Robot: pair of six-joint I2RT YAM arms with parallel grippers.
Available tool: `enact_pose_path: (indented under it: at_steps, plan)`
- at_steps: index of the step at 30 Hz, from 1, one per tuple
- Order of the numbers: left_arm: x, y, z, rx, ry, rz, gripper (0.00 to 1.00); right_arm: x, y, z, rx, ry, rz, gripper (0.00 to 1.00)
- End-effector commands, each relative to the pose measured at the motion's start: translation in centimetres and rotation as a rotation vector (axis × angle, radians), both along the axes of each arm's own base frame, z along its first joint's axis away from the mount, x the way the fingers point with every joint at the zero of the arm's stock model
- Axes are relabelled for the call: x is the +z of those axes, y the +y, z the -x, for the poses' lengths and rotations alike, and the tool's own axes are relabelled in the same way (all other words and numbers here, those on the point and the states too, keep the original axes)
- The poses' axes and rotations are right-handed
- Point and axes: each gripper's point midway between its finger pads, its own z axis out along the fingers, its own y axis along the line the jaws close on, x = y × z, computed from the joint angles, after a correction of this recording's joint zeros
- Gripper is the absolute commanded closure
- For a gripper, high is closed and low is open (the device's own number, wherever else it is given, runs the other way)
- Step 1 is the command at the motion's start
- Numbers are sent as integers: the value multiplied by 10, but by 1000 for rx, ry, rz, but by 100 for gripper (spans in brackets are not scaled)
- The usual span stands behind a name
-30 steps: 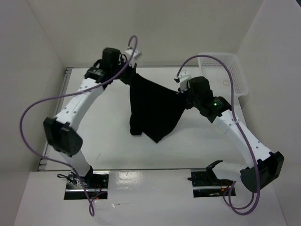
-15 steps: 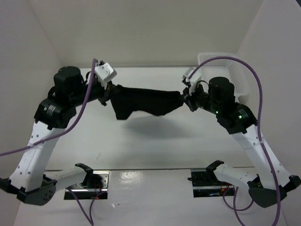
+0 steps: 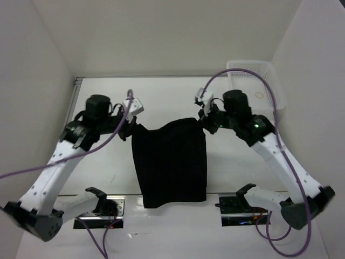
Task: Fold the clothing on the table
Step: Flatten the skirt out
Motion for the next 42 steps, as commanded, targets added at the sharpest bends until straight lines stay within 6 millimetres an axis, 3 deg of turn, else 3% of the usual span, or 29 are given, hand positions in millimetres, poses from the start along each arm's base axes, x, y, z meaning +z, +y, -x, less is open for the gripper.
enact_pose_path:
  at_steps: [1, 2, 6, 8, 9, 10, 12, 13, 15, 16, 18, 19, 20, 21, 23, 25, 27, 28, 30, 31, 32, 33, 34, 35, 36, 38, 39, 41, 42]
  plan:
    - [-49, -3, -51, 87, 18, -54, 100, -57, 3, -52, -113, 22, 76, 100]
    - [-72, -2, -65, 111, 57, -80, 100, -70, 1, -62, -144, 31, 105, 100]
    - [-132, 16, -116, 207, 157, -86, 100, -137, 6, -96, -180, 131, 209, 100]
    - [-159, 26, -145, 244, 242, -75, 100, -153, 9, -107, -181, 134, 232, 100]
    - [-167, 30, -155, 255, 267, -74, 100, -175, 4, -111, -186, 171, 277, 100]
    - [-197, 37, -160, 273, 360, -101, 100, -175, 7, -120, -194, 163, 278, 100]
    - [-199, 48, -182, 290, 386, -86, 100, -192, 8, -131, -194, 176, 324, 100]
    - [-218, 50, -187, 292, 441, -93, 99, -196, 5, -135, -196, 180, 333, 100]
    - [-223, 55, -201, 301, 438, -94, 95, -194, 8, -149, -215, 154, 332, 100]
    - [-224, 59, -211, 311, 429, -90, 90, -202, 5, -153, -220, 153, 357, 98]
    - [-222, 61, -222, 327, 410, -75, 75, -192, 5, -172, -256, 107, 344, 95]
    - [-221, 61, -229, 328, 396, -72, 63, -194, 1, -179, -288, 94, 366, 86]
    - [-208, 60, -239, 334, 368, -57, 51, -192, -1, -186, -312, 74, 372, 80]
    - [-206, 59, -244, 334, 358, -55, 42, -174, -3, -201, -355, 30, 346, 73]
    - [-195, 61, -253, 363, 340, -45, 28, -167, -12, -218, -453, -8, 358, 33]
    - [-173, 63, -262, 385, 287, -38, 15, -136, -26, -241, -599, -109, 340, 11]
    - [-155, 69, -264, 428, 263, -15, 10, -110, -36, -254, -705, -173, 317, 2]
    - [-129, 74, -265, 445, 211, 12, 8, -98, -42, -257, -747, -209, 306, 2]
    - [-109, 84, -261, 503, 184, 41, 4, -63, -56, -258, -857, -270, 272, 2]
    - [-84, 88, -253, 515, 140, 64, 2, -62, -60, -253, -862, -261, 288, 2]
    - [-79, 90, -246, 529, 136, 67, 1, -42, -58, -248, -860, -261, 236, 2]
    - [-56, 92, -233, 541, 97, 81, 1, -38, -52, -240, -834, -239, 223, 2]
    - [-47, 98, -226, 561, 88, 87, 1, -48, -54, -226, -803, -172, 262, 2]
    - [-46, 101, -213, 585, 111, 79, 1, -48, -34, -213, -724, -117, 222, 2]
    - [-17, 105, -198, 606, 73, 114, 1, -48, -20, -196, -672, -83, 220, 2]
    - [-3, 111, -173, 619, 75, 114, 1, -63, -6, -163, -596, 14, 262, 2]
    - [23, 113, -151, 604, 11, 129, 1, -67, 6, -145, -552, 61, 239, 2]
    - [31, 113, -126, 599, -14, 128, 0, -85, 29, -111, -464, 140, 251, 2]
    - [52, 114, -105, 602, -85, 146, 0, -93, 44, -96, -400, 205, 224, 2]
